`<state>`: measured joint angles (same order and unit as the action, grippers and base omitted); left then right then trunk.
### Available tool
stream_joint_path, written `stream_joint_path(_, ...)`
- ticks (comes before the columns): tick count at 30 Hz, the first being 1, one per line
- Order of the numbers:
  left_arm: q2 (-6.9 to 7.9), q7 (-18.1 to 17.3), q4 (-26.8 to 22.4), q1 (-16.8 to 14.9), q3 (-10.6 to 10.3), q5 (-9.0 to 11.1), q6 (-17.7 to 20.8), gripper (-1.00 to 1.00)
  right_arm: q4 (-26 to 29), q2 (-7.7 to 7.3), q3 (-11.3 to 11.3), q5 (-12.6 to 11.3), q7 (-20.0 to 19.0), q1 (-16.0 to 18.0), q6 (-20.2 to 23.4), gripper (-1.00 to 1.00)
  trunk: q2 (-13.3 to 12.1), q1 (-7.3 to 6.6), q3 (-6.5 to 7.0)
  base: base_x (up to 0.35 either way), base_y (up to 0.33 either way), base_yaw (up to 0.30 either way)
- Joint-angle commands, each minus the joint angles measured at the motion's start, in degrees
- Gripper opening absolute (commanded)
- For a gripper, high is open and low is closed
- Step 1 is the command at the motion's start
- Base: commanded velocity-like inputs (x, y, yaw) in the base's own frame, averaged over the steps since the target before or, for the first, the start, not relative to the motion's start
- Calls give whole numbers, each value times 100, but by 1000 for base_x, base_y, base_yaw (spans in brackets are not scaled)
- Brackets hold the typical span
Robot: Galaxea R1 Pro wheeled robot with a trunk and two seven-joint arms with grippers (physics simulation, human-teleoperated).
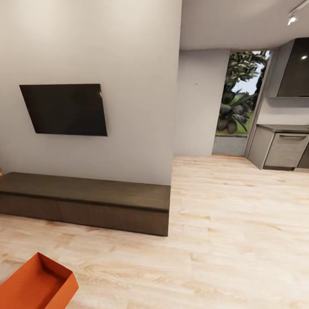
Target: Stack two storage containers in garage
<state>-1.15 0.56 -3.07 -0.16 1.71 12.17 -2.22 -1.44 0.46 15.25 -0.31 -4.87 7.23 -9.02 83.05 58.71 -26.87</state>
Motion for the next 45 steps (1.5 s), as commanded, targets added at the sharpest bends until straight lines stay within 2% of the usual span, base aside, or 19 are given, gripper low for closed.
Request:
stream_joint_path(1,-1,6,0,-2,14,30,-15,100,-15,-2,18,4,-14,7,-34,100,3,2,-5,191,-76,0)
stream_joint_path(7,1,5,-1,-2,14,90,-15,100,-14,12,44,-20,-10,7,-30,100,3,2,-5,50,-19,182)
stream_joint_path(18,5,6,-1,-2,14,100,-15,100,-15,15,-35,-87,-10,7,-23,100,3,2,-5,2,-1,274)
stream_joint_path(45,-17,4,-1,-2,14,101,-15,100,-23,23,-49,-93,173,7,-29,100,3,2,-5,0,0,299)
